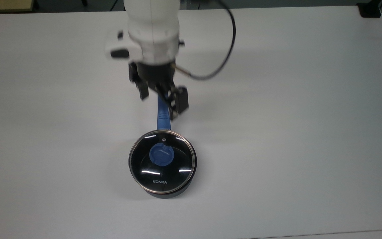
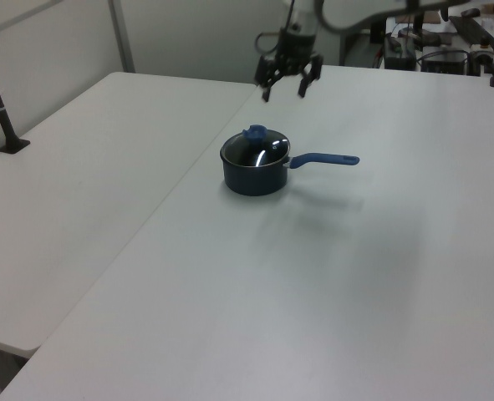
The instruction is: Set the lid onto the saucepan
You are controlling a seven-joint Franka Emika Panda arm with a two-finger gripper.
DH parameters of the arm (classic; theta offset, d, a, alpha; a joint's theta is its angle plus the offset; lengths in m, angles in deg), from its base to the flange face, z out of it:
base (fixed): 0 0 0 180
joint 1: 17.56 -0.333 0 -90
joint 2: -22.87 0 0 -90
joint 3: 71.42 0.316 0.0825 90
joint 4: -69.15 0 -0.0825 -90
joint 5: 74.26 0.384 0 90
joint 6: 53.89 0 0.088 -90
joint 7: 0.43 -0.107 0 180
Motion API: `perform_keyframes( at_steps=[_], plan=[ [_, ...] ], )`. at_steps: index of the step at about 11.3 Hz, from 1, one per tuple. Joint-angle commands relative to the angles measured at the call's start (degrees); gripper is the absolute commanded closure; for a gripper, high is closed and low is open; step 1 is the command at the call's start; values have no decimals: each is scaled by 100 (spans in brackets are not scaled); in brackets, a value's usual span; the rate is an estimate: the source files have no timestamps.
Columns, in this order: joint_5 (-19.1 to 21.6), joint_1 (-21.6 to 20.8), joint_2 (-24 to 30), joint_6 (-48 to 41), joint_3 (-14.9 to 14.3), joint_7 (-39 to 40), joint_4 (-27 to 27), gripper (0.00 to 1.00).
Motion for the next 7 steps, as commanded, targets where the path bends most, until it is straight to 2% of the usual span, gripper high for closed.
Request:
perform_keyframes(
  at_steps=[1, 4, 5, 7],
  plan=[
    [20, 150, 1446, -717, -37, 628, -1147, 0],
    [-15, 203, 2423, -1034, 7, 1119, -1938, 0],
    [-154, 273, 2574, -1314, 60, 1626, -1975, 0],
    [-366, 754, 2593, -1501, 348, 3003, -1958, 0]
  ],
)
